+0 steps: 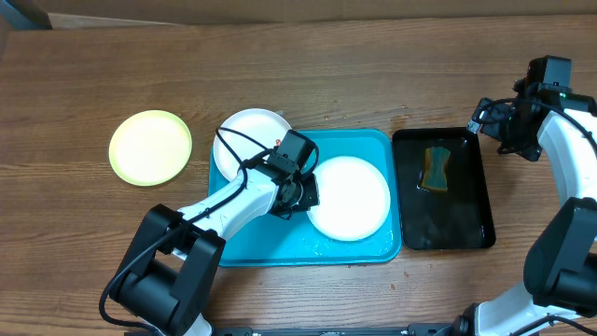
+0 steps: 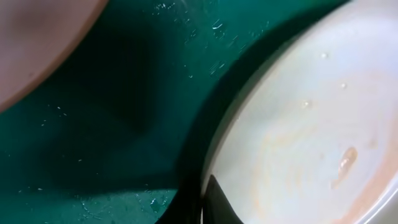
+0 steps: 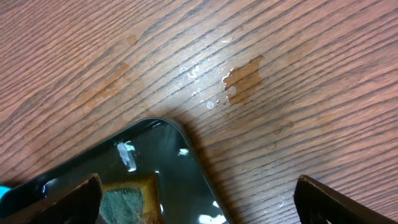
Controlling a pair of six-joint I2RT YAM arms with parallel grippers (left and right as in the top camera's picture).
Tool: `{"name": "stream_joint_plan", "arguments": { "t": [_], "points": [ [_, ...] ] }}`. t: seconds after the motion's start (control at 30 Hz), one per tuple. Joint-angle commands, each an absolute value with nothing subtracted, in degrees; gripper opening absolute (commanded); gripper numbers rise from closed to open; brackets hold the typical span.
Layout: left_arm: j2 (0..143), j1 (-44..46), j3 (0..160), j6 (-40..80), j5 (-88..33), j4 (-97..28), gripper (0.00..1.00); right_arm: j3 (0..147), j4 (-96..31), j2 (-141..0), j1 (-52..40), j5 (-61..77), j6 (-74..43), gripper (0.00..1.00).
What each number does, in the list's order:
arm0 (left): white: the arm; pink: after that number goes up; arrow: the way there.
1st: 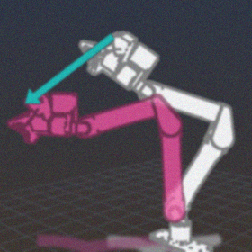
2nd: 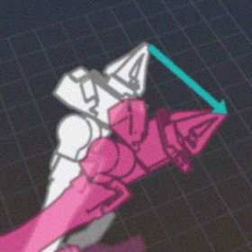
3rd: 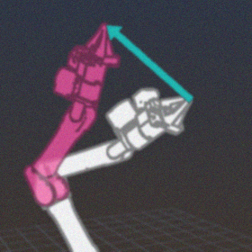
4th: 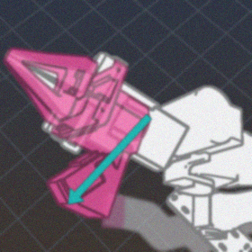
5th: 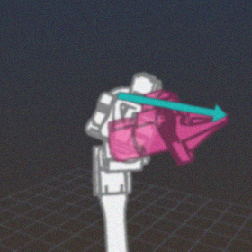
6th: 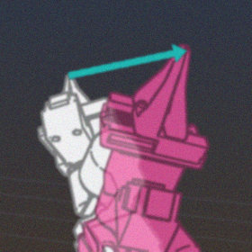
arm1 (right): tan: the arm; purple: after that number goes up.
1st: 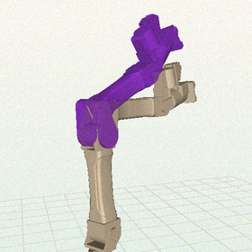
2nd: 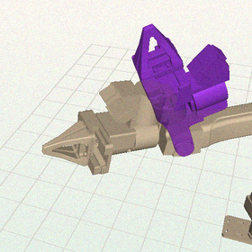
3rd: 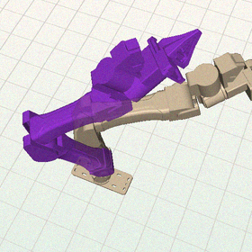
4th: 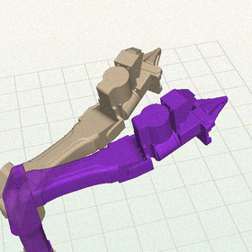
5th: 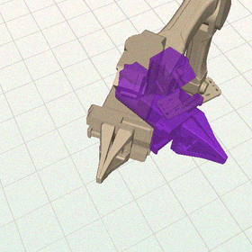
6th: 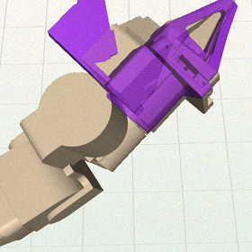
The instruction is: Clean dirty plates on tray and stack at the side
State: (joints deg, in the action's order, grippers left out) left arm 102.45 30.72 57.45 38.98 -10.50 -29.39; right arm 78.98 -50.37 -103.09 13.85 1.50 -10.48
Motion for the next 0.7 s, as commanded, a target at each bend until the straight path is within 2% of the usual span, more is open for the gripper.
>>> {"name": "stream_joint_plan", "arguments": {
  "t": [0.0, 0.37, 0.67],
  "points": [
    [103.68, 30.26, 59.79, 36.67, -9.87, -31.55, 0.04, 79.85, -50.17, -102.78, 13.91, 1.78, -10.66, 1.00],
    [103.22, 27.86, 77.93, 26.98, -6.85, -46.35, 0.04, 79.85, -50.17, -102.78, 13.91, 1.78, -10.66, 1.00],
    [103.22, 29.23, 87.64, 25.28, -2.81, -48.62, 0.04, 79.85, -50.17, -102.78, 13.91, 1.78, -10.66, 1.00]
  ]
}}
